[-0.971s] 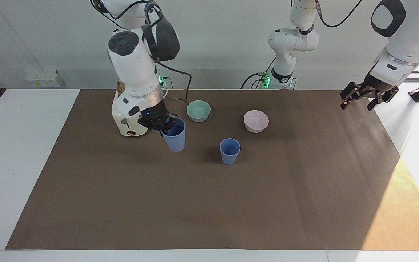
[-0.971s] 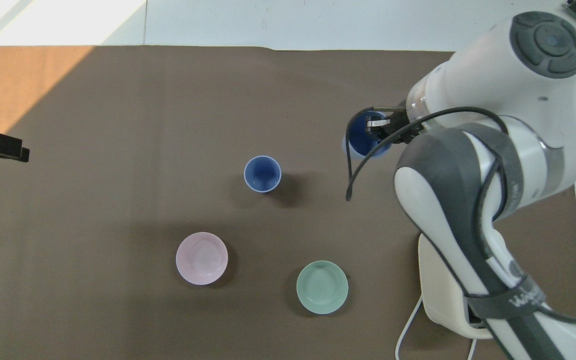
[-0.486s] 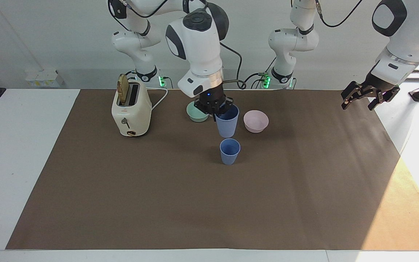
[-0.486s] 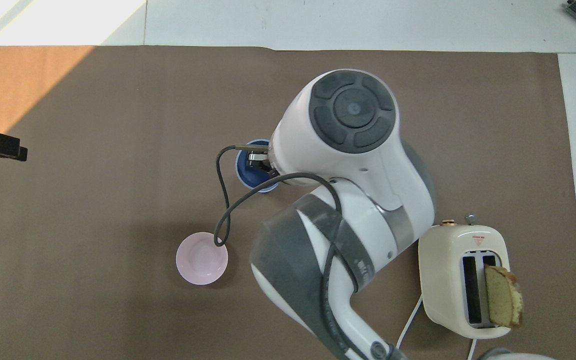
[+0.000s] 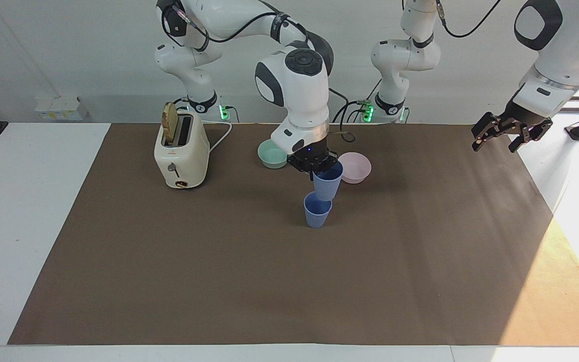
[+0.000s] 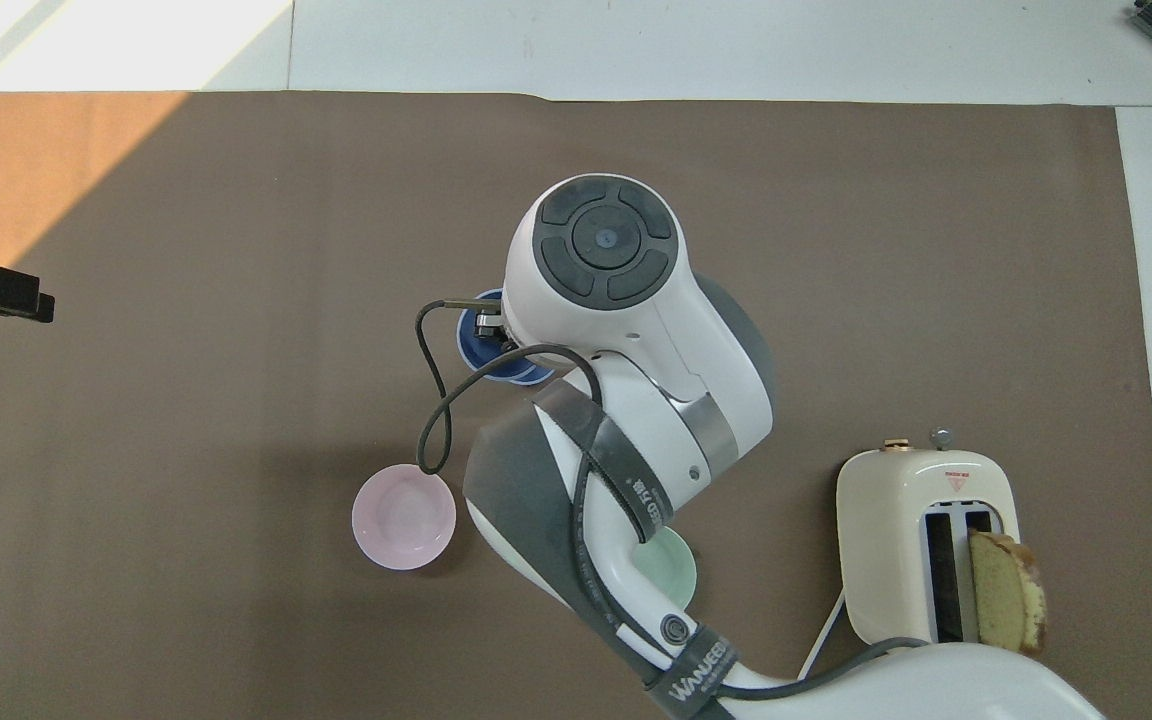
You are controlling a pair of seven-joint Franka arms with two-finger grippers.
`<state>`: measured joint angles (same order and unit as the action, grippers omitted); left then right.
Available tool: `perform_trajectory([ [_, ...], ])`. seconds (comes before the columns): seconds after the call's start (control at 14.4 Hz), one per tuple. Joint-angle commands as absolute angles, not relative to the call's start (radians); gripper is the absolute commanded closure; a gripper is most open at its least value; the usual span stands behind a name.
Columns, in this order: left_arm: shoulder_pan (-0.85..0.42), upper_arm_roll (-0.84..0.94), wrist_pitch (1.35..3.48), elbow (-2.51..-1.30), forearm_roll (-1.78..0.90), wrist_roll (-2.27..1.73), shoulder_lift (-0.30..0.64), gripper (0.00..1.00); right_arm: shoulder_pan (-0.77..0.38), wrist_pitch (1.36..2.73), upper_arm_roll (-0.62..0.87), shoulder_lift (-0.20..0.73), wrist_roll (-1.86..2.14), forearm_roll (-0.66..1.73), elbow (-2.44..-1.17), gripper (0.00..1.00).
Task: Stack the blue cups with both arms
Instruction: 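Lower the held cup into the placed cup and open the right gripper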
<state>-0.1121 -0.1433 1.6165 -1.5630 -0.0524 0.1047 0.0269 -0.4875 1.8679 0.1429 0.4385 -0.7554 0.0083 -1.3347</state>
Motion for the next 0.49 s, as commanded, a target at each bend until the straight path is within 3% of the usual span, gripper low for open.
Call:
perform_trajectory([
  [0.0, -0.101, -0.135, 1.600, -1.548, -0.040, 0.101, 0.026, 0.00, -0.469, 1.879, 0.150, 0.439, -0.758, -0.009, -1.345, 1.00],
  [0.42, -0.101, -0.137, 1.600, -1.548, -0.040, 0.101, 0.028, 0.00, -0.465, 1.930, 0.149, 0.431, -0.756, -0.008, -1.430, 1.00],
])
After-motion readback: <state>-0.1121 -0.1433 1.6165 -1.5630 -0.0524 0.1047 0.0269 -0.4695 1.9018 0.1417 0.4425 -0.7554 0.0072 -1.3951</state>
